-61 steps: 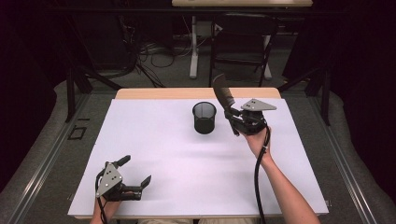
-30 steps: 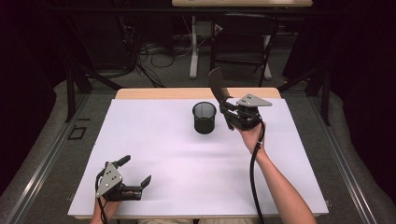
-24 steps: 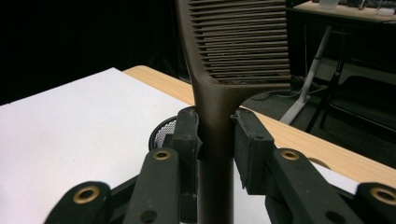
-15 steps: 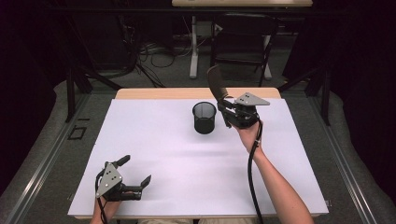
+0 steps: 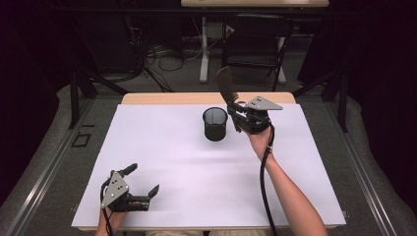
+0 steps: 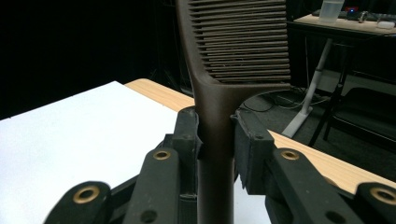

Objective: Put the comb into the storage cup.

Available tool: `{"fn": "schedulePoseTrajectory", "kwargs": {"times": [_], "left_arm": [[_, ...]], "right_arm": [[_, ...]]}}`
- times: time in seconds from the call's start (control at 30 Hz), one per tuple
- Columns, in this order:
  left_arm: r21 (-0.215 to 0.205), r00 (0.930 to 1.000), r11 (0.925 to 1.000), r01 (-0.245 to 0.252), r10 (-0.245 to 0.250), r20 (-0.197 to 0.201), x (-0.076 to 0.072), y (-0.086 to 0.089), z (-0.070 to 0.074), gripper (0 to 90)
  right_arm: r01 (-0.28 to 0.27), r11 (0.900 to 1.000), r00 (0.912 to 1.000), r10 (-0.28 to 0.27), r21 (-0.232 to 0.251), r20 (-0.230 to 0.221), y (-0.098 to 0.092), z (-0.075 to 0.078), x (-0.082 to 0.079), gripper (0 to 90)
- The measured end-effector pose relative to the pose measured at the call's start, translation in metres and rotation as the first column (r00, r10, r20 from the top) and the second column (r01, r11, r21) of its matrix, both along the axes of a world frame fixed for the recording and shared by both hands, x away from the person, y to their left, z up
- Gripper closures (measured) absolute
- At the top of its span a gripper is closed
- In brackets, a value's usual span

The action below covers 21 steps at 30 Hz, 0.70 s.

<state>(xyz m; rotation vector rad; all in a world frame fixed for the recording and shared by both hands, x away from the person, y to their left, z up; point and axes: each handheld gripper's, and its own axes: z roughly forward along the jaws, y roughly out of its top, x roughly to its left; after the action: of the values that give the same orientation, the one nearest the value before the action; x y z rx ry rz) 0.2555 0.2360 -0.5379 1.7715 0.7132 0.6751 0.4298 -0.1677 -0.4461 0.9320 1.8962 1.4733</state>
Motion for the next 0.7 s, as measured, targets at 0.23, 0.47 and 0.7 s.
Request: {"fn": "schedulePoseTrajectory", "kwargs": {"times": [0.23, 0.47, 0.7], "left_arm": [[-0.002, 1.0, 1.0, 0.0, 0.0, -0.002, 0.0, 0.0, -0.0002, 0.1], [-0.001, 1.0, 1.0, 0.0, 0.0, -0.001, 0.0, 0.0002, -0.0001, 0.1], [-0.001, 1.0, 1.0, 0.001, -0.001, -0.001, 0.0, 0.0001, -0.0001, 0.1]], "right_arm": [[0.003, 1.0, 1.0, -0.003, 0.007, 0.003, 0.0028, -0.0009, 0.0024, 72.1], [-0.001, 1.0, 0.9998, 0.001, 0.014, 0.022, 0.0057, 0.0006, 0.0056, 72.1], [-0.006, 1.0, 0.9995, 0.005, 0.019, 0.03, 0.007, 0.0008, 0.0077, 72.2]]}}
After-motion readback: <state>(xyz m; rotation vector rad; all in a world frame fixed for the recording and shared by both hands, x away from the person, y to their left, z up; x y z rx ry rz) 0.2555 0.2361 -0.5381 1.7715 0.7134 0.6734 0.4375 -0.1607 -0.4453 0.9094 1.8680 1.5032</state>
